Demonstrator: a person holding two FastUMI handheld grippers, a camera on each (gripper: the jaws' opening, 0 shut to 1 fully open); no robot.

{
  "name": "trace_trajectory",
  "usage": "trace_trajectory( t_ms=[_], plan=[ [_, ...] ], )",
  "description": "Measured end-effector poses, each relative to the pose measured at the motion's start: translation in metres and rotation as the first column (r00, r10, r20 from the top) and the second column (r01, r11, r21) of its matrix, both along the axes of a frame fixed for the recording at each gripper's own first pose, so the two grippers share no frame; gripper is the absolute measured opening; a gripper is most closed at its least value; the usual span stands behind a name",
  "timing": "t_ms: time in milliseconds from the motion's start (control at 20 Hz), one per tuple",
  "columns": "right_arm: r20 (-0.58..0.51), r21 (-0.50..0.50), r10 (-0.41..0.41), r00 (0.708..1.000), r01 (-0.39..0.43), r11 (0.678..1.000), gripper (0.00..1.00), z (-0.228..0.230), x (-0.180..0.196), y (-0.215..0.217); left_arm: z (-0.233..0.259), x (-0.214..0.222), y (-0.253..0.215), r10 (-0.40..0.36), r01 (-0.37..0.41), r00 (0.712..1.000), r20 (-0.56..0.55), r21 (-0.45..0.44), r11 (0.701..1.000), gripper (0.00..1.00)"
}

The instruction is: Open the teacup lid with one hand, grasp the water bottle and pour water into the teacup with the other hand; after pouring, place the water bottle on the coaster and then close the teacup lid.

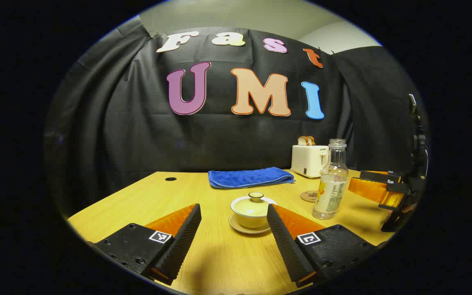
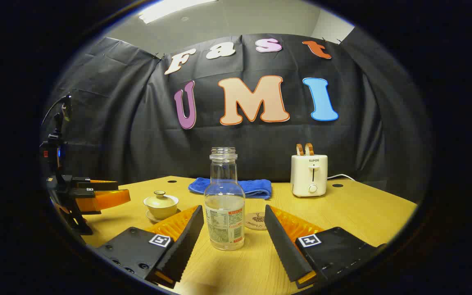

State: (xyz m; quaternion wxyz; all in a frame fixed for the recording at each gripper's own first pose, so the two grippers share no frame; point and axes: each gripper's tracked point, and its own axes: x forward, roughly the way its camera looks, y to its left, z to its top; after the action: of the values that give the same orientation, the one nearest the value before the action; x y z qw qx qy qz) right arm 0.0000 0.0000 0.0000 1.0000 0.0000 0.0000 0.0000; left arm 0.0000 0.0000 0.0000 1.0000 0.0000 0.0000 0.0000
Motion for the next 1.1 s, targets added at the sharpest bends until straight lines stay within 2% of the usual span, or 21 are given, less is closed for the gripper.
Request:
trace_trajectory(
  t_ms=[50,300,400,450,600,700,950,1100],
  plan=[
    [0.000,0.000,-0.009,1.000,0.009,1.000,0.95,0.000,0.000,-0.002,0.000,0.001,-0.001,-0.002,0.002,1.000,0.001,0.000,1.000,0.95],
    [0.000,-0.001,-0.044,0.999,0.044,0.999,0.97,0.000,0.004,-0.010,0.005,0.004,0.005,0.013,-0.013,1.000,0.027,0.000,1.000,0.95],
    [0.001,-0.001,-0.048,0.999,0.048,0.999,0.95,-0.001,0.005,-0.011,0.004,0.007,0.010,0.034,-0.034,0.999,0.036,0.002,0.999,0.92],
    [0.003,-0.002,-0.053,0.999,0.053,0.999,0.95,0.000,0.006,-0.013,0.004,0.009,0.010,0.038,-0.039,0.999,0.035,0.003,0.999,0.95],
    [0.004,-0.003,-0.083,0.997,0.083,0.997,0.95,0.000,0.008,-0.019,0.005,0.008,0.008,0.025,-0.026,0.999,0.043,0.003,1.000,0.95],
    [0.003,-0.003,-0.070,0.998,0.070,0.998,0.98,0.000,0.008,-0.016,0.006,0.011,0.009,0.026,-0.026,0.999,0.041,0.004,1.000,0.95],
    [0.004,-0.003,-0.066,0.998,0.066,0.998,0.95,-0.001,0.011,-0.016,0.005,0.012,0.013,0.051,-0.051,0.998,0.044,0.002,0.999,0.95],
    [0.000,-0.001,-0.013,1.000,0.013,1.000,0.94,-0.001,0.015,-0.006,0.005,0.020,0.009,0.035,-0.035,0.999,0.042,0.004,0.999,0.96]
  ],
)
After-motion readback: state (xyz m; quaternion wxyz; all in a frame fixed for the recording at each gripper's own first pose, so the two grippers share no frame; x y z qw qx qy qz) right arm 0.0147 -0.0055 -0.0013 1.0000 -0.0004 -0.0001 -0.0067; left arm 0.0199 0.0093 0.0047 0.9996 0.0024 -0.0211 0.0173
